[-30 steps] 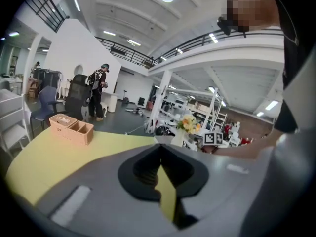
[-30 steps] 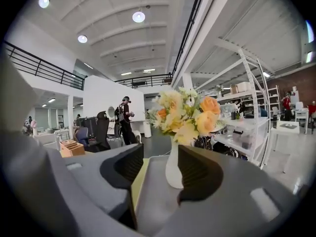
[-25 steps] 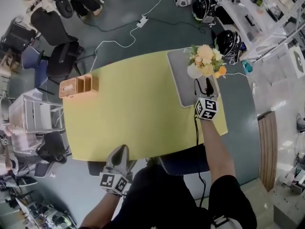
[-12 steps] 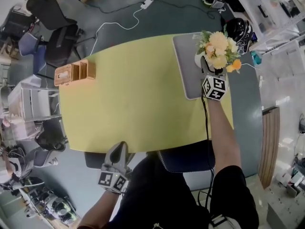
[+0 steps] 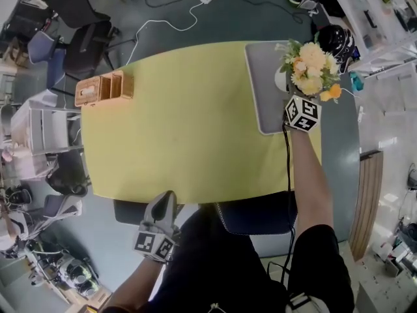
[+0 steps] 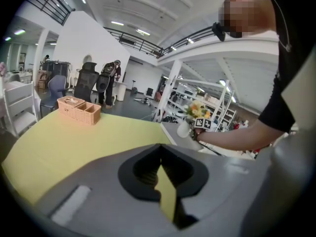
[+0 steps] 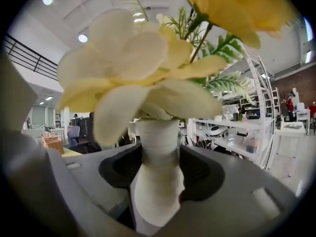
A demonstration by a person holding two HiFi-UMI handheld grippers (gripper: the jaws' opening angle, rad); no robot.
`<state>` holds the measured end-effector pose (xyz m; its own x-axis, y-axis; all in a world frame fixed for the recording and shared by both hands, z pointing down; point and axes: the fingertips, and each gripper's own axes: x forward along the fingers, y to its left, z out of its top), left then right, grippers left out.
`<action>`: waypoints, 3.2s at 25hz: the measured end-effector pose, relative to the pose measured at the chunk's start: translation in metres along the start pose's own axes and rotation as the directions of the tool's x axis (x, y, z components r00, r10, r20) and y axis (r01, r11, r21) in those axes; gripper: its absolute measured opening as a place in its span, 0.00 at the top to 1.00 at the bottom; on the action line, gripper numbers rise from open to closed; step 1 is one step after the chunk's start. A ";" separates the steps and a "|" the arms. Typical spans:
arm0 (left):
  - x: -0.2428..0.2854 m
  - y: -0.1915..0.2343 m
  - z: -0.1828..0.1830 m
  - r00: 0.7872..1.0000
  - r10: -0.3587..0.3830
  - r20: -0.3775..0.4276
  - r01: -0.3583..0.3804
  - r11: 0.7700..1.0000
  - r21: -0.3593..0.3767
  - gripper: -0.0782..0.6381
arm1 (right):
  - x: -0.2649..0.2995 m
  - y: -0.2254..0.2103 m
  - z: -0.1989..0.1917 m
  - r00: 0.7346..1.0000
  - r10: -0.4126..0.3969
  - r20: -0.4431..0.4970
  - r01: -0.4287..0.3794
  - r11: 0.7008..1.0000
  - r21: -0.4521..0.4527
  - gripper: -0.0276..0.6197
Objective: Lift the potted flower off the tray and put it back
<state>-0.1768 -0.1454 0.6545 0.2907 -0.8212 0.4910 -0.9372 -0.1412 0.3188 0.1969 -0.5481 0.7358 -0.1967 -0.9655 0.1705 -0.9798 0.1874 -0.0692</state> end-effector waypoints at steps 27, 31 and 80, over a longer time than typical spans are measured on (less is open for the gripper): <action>-0.035 0.014 0.022 0.997 -0.005 0.074 0.005 1.000 0.007 0.88 | -0.050 0.028 0.081 1.000 0.016 0.026 -0.014 0.997 -0.072 0.62; -0.046 0.015 0.028 0.993 -0.031 0.116 0.030 0.999 0.012 0.88 | -0.084 0.050 0.113 0.997 0.071 0.023 -0.069 0.994 -0.083 0.62; -0.142 -0.042 0.138 0.901 -0.346 0.263 0.287 0.928 0.236 0.88 | -0.406 0.263 0.245 0.926 0.374 -0.051 -0.373 0.927 0.041 0.62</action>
<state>-0.2058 -0.0993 0.4592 0.5352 -0.8364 0.1184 -0.8319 -0.4976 0.2456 0.0276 -0.1513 0.4080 -0.5508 -0.8145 0.1825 -0.8337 0.5262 -0.1677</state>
